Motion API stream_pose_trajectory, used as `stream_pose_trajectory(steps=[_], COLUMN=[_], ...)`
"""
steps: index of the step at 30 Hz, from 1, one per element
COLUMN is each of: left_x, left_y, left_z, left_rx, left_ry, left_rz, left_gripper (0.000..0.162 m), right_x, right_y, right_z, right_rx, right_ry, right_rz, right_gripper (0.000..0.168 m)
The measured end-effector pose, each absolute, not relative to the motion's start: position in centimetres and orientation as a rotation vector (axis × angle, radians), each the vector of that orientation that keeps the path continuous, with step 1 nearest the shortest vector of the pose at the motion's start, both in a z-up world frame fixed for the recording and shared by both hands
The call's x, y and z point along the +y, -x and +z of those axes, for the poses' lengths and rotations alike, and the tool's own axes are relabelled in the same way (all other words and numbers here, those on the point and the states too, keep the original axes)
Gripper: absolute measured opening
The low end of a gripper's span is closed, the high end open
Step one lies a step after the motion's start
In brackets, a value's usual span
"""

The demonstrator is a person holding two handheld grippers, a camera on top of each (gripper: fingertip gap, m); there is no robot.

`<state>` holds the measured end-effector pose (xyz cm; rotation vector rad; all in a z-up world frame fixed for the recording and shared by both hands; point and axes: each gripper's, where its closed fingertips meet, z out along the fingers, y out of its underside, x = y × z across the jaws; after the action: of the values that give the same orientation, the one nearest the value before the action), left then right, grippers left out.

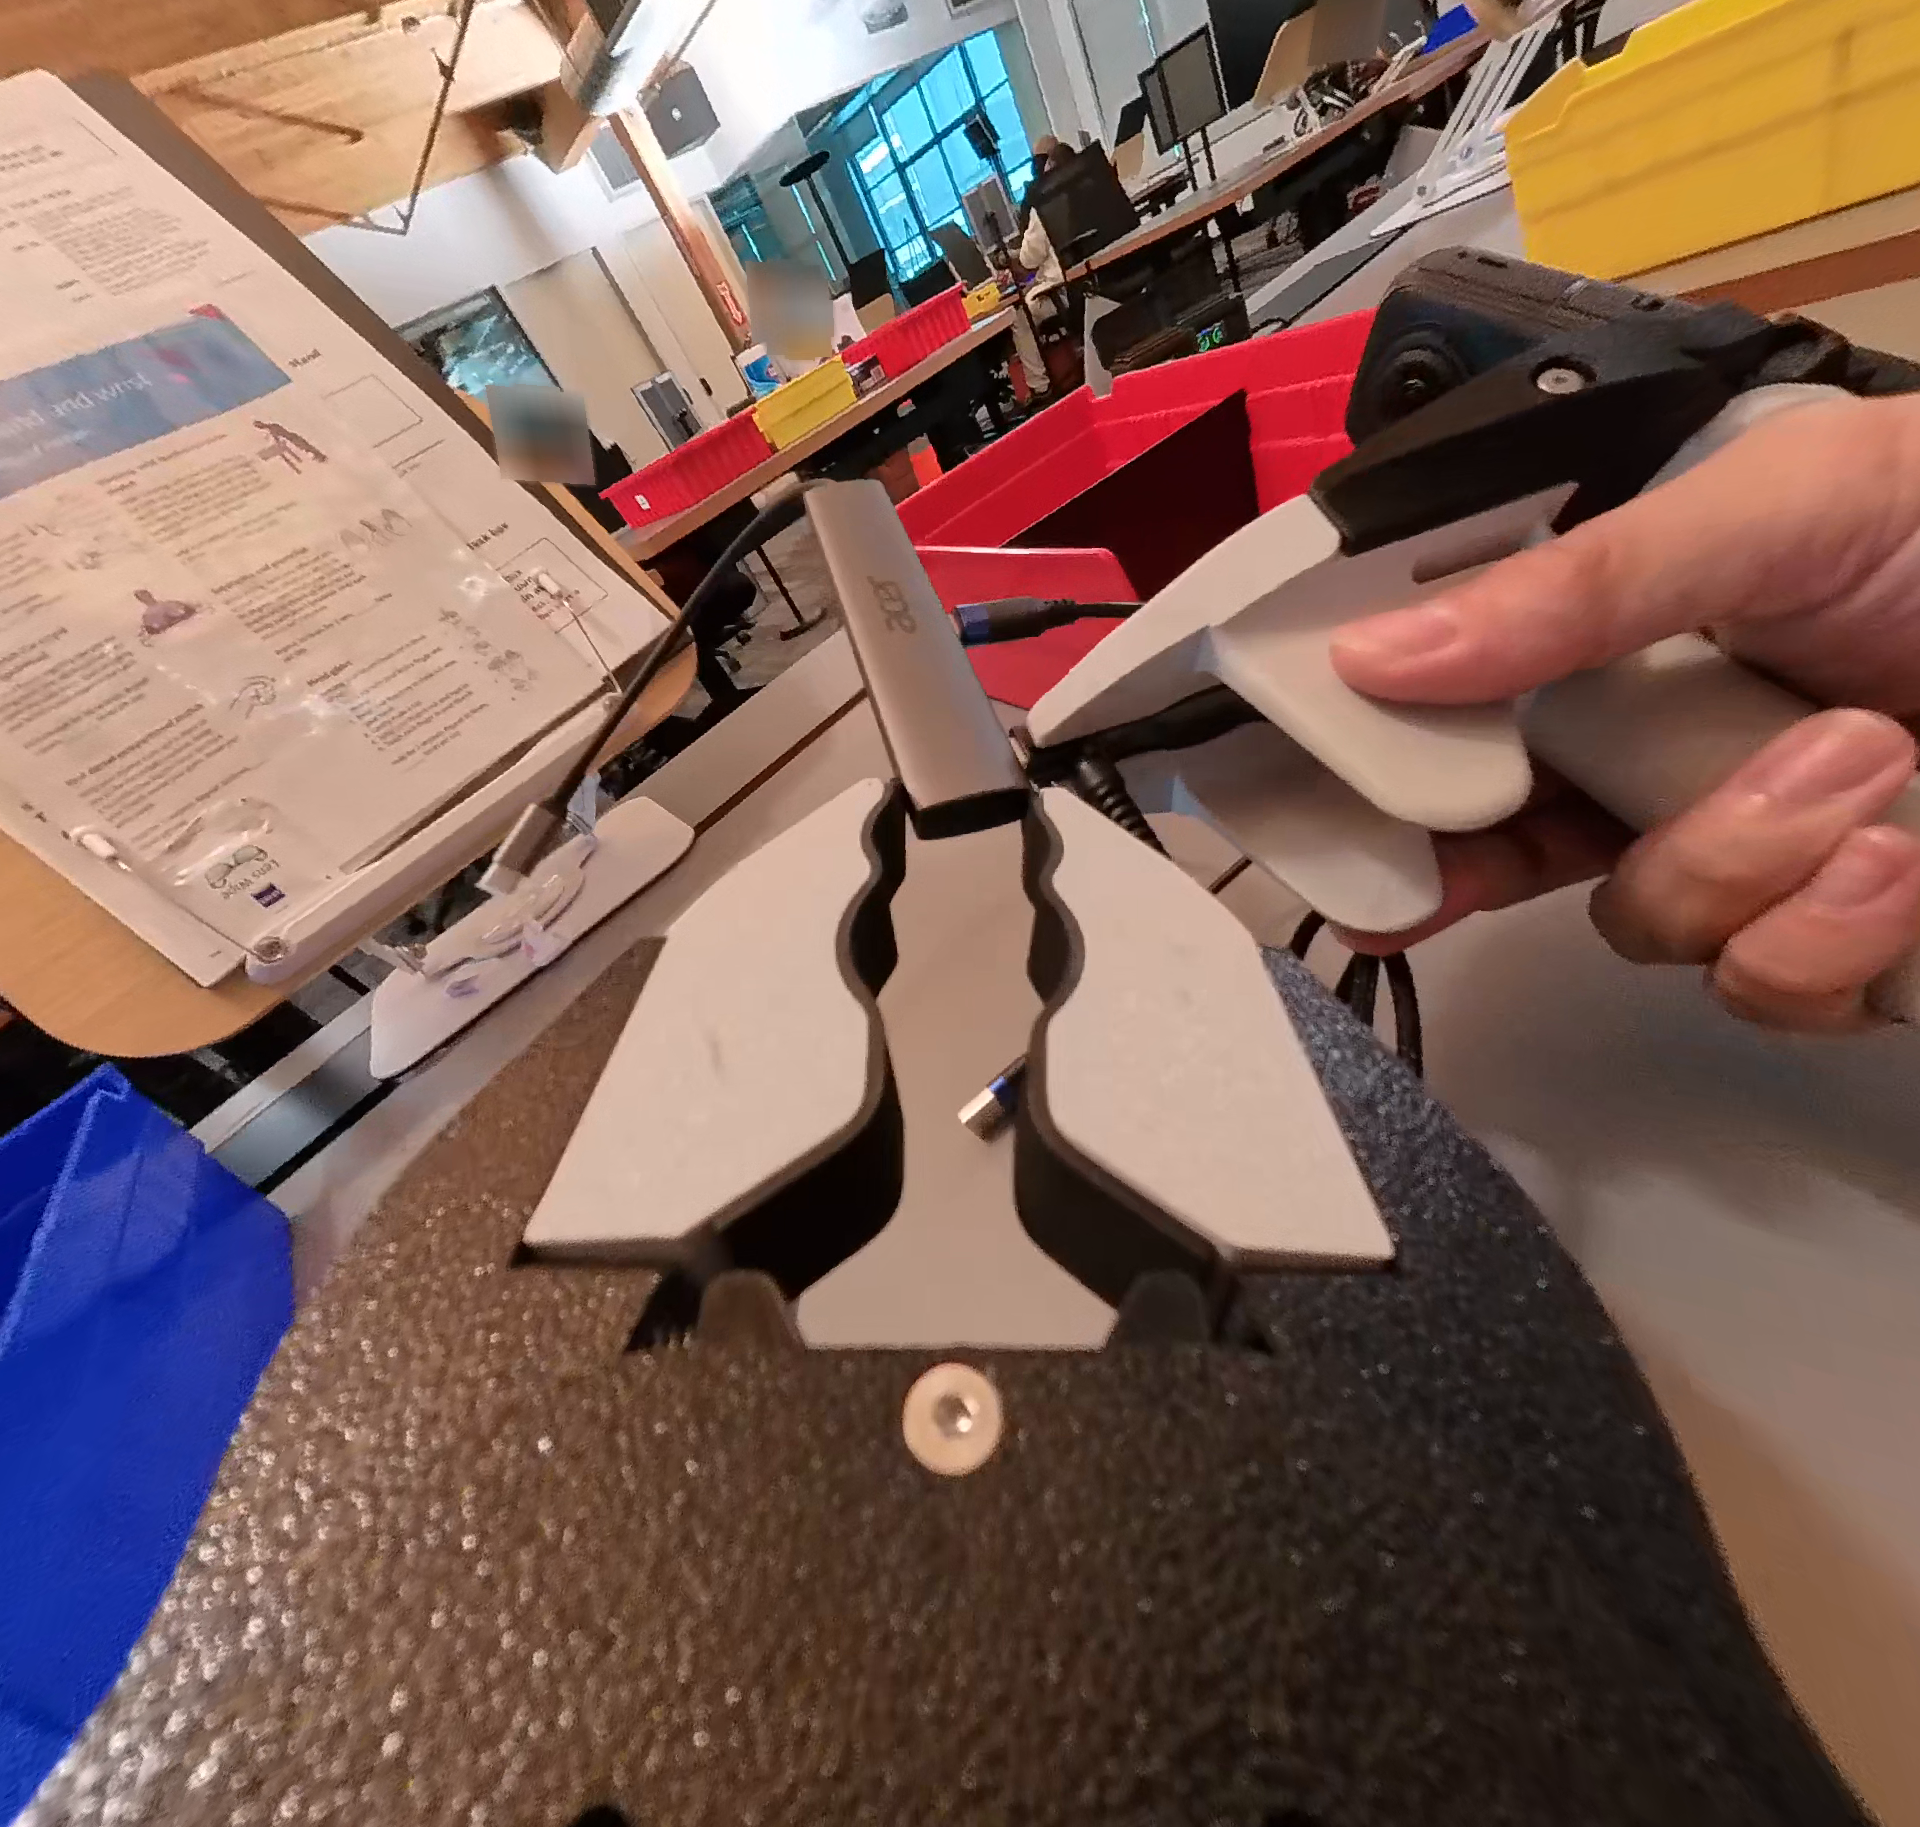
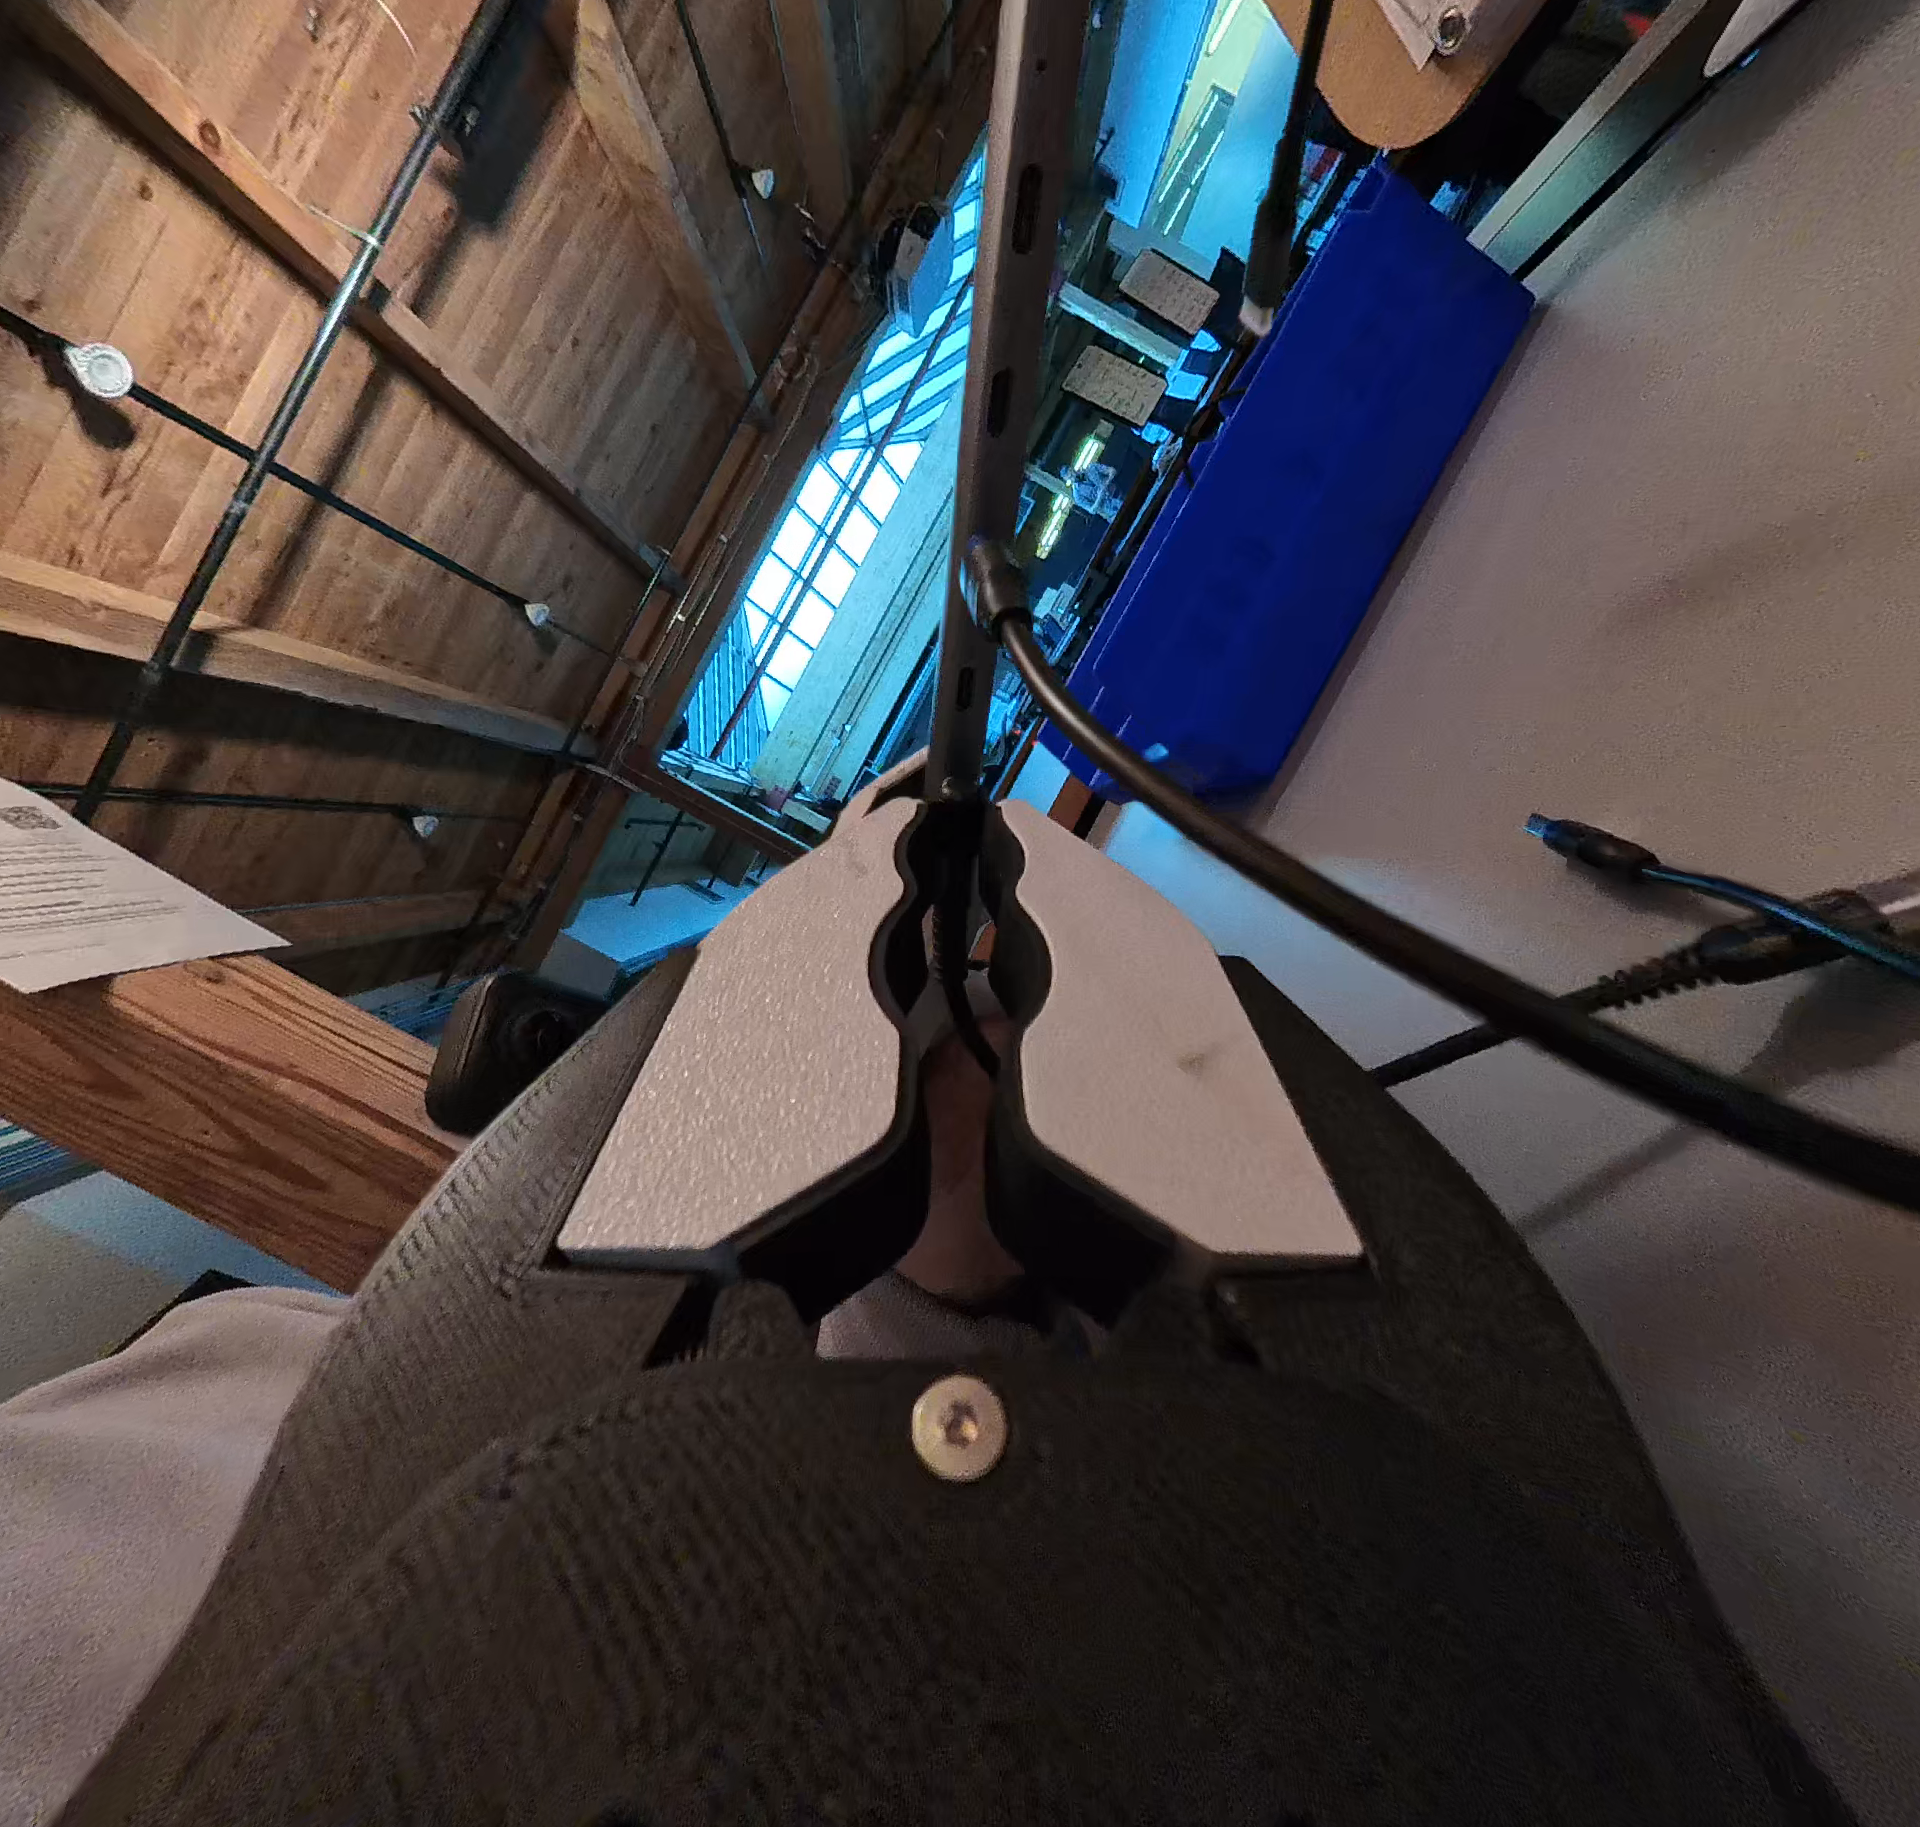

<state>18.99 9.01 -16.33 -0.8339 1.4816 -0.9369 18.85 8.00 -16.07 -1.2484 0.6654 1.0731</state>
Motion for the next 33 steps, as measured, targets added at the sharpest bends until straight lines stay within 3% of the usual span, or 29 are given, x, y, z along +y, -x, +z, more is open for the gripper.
stream_pose_trajectory(steps=[33], left_x=[10.0], left_y=[-18.7], left_z=[-15.9], left_rx=[1.533], left_ry=[0.819], left_rz=[-0.936], left_gripper=[0.021], right_x=[8.9], right_y=[-18.4], right_z=[-15.7], right_rx=[0.686], right_ry=[1.224], right_rz=[1.083], right_gripper=[0.009])
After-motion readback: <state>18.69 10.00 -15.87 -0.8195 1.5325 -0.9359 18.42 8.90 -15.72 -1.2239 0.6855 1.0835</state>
